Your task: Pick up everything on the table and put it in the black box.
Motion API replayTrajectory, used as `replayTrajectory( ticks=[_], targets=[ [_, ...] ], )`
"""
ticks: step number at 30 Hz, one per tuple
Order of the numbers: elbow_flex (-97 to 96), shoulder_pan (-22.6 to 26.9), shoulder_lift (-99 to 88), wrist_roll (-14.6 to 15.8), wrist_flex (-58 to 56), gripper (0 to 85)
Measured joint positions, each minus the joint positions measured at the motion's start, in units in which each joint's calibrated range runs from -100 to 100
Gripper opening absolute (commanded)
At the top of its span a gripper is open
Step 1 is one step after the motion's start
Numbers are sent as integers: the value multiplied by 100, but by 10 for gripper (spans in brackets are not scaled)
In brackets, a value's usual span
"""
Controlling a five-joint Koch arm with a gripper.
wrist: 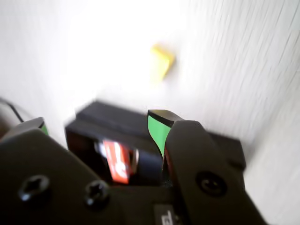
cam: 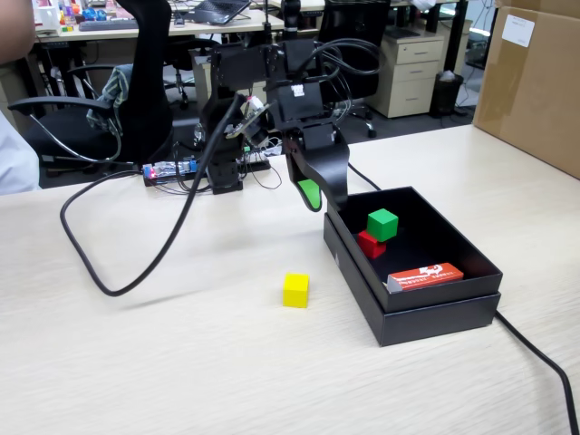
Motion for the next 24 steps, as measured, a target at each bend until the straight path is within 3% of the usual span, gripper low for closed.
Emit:
replayTrajectory(
  ticks=[21,24],
  targets=[
    [-110,-127,2602,205,0,464],
    [27,-127,2835,205,0,427]
  ],
)
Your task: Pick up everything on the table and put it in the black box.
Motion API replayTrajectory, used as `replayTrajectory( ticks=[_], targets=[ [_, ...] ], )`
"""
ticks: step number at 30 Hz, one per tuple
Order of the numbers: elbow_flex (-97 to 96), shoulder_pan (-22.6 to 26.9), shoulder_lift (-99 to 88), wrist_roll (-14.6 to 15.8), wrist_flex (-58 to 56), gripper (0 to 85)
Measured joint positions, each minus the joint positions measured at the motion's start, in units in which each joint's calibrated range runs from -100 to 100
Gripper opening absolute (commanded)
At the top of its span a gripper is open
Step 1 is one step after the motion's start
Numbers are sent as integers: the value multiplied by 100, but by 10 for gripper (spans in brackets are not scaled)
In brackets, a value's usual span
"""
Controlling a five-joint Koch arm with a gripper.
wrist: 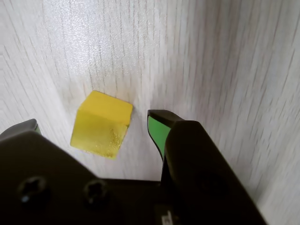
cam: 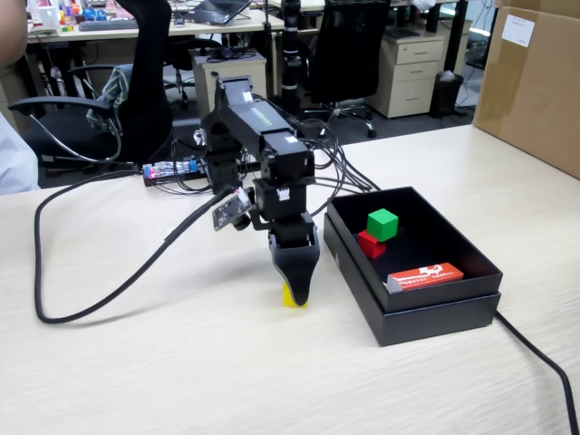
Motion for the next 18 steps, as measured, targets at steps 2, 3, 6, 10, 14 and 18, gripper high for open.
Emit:
replayTrajectory(
  ticks=[2,3,6,10,14,18],
  targets=[
    [219,0,220,0,0,375],
    [228,0,220,0,0,346],
    [338,10,401,0,0,182],
    [429,10,479,5,8,9],
    [475,15,479,0,8,8],
    [447,137,-479,5,0,9]
  ],
)
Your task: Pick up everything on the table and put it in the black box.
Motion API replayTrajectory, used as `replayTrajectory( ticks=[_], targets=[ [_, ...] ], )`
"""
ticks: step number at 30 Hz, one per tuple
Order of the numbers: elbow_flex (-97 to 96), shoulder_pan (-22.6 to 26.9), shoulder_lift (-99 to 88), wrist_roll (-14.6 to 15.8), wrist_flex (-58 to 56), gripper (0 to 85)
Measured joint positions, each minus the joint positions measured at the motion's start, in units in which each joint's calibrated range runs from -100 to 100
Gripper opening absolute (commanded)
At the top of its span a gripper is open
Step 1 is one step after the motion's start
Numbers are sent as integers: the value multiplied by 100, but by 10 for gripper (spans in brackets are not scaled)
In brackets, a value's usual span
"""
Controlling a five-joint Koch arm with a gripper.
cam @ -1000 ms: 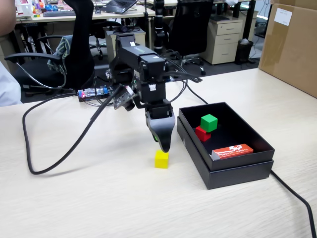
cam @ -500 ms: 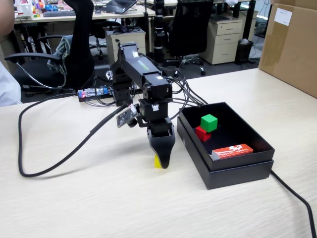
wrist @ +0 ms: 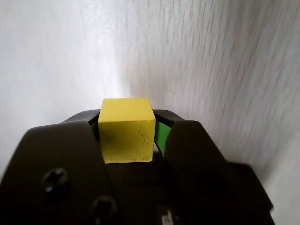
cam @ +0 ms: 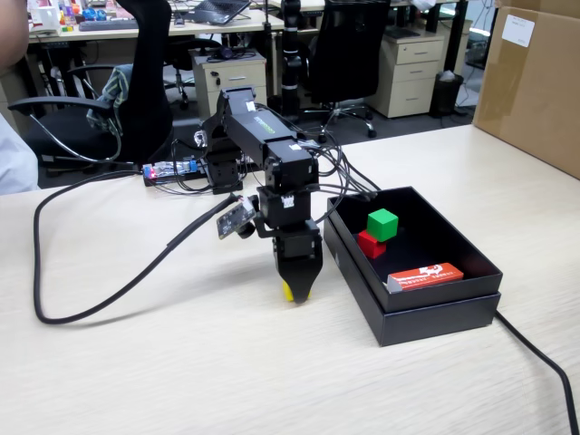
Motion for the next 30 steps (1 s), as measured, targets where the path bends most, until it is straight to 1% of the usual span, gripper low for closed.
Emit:
replayTrajectory(
  ticks=[1,2,3,4,6,8,9,10,15,23,24,25,26,27,29,30],
  targets=[
    [55,107,-816,0,0,8],
    [82,117,-867,0,0,9],
    [511,303,-1566,10,0,9],
    [520,308,-1592,10,0,8],
    [858,547,-1748,5,-15,9],
    [977,650,-1748,0,-15,8],
    [1004,801,-1553,-10,-15,9],
    [1004,835,-1256,-10,-15,9],
    [1178,864,194,-10,-15,9],
    [1314,943,1204,-39,23,9],
    [1333,957,1294,-39,23,121],
    [1305,967,1333,-44,23,191],
    [1305,967,1333,-44,23,239],
    [1214,977,1385,-49,31,274],
    [986,996,1450,-63,31,286],
    [913,1001,1450,-63,31,335]
  ],
)
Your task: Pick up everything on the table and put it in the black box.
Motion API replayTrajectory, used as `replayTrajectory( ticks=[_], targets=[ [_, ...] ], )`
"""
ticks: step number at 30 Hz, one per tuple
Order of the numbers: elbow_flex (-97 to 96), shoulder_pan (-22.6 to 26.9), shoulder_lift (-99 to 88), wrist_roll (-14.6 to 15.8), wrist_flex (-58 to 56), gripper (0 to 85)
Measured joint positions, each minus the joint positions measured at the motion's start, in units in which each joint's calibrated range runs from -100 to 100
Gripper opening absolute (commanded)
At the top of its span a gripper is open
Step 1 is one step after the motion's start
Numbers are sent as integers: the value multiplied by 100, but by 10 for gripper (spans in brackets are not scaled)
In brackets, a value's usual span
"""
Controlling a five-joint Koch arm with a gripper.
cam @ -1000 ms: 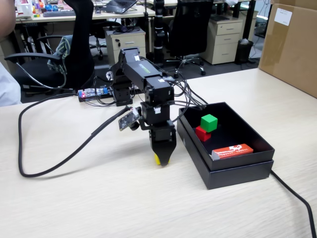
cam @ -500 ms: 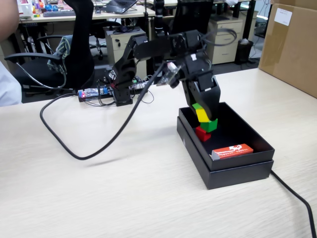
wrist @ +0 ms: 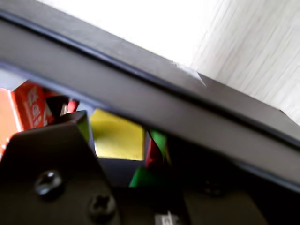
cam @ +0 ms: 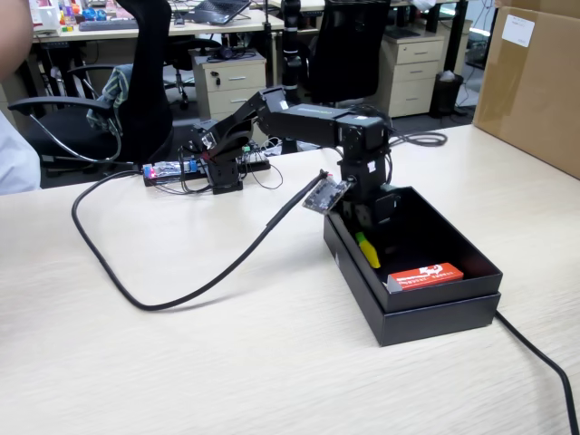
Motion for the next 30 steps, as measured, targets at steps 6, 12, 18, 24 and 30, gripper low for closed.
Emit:
replayTrajectory(
  ticks=[6,12,18,24,30],
  targets=[
    [-228,10,-194,-5,0,428],
    [-502,-49,-2058,0,0,428],
    [-986,-283,-4557,-15,15,435],
    [-3204,-635,-7003,-5,225,456],
    [-6280,-889,-9566,-29,1192,493]
  ],
)
